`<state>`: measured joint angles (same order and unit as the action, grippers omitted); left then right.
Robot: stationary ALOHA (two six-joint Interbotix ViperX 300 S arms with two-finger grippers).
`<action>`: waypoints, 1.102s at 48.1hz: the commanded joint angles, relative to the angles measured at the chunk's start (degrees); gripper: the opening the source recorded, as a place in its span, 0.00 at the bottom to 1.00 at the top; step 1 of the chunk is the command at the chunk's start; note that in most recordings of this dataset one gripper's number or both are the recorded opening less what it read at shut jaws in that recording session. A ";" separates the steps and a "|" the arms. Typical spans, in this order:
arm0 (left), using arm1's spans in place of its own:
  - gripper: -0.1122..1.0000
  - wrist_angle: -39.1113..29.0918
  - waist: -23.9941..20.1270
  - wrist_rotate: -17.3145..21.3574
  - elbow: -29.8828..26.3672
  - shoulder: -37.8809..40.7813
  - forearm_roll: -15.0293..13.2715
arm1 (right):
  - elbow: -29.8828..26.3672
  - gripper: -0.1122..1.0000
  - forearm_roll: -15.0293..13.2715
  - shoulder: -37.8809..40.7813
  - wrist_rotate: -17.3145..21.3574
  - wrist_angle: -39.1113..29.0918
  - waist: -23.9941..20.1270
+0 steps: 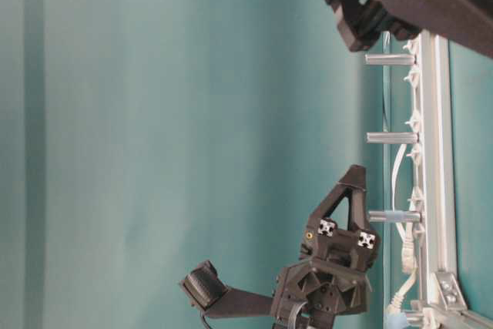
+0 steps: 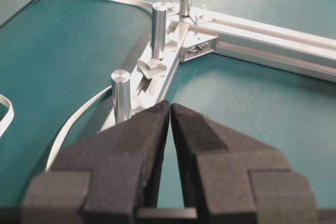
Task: Insert the wire through the string loop located on the right side.
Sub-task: 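Move the right gripper down over the black USB cable's plug end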
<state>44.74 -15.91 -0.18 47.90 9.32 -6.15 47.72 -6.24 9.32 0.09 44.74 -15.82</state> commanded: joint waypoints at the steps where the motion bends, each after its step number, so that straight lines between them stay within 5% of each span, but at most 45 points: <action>1: 0.24 -1.23 1.05 -0.70 -1.67 -2.29 2.20 | -0.97 0.32 0.18 -0.79 0.62 0.35 -0.44; 6: 0.11 -4.66 1.05 -1.58 -2.11 -2.99 2.20 | -0.97 0.18 0.26 -0.79 0.62 -0.53 -0.44; 12: 0.11 -7.56 1.41 -2.29 -2.29 -3.96 2.11 | -0.79 0.10 0.18 -1.05 0.62 -0.79 -0.70; 18: 0.34 -8.53 2.11 -2.29 -2.02 -5.36 2.29 | -0.79 0.11 0.26 -1.14 0.62 -0.79 -0.88; 25: 0.66 -8.96 2.37 -2.20 -1.67 -6.33 2.29 | -0.70 0.33 2.81 -1.14 0.70 -0.53 -1.05; 35: 0.66 -9.67 2.64 -2.20 -1.67 -6.86 2.29 | -0.62 0.86 9.49 -1.14 0.09 0.53 -1.58; 43: 0.66 -10.37 2.55 -2.20 -1.67 -7.03 2.29 | -0.44 0.87 13.45 -1.14 0.09 1.76 -2.90; 53: 0.66 -10.55 2.64 -2.20 -1.49 -7.03 2.29 | 1.58 0.85 26.28 -1.05 -1.23 7.03 -7.29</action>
<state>33.93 -13.45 -2.11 46.76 3.96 -4.04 49.13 15.91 9.32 -0.35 49.22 -21.27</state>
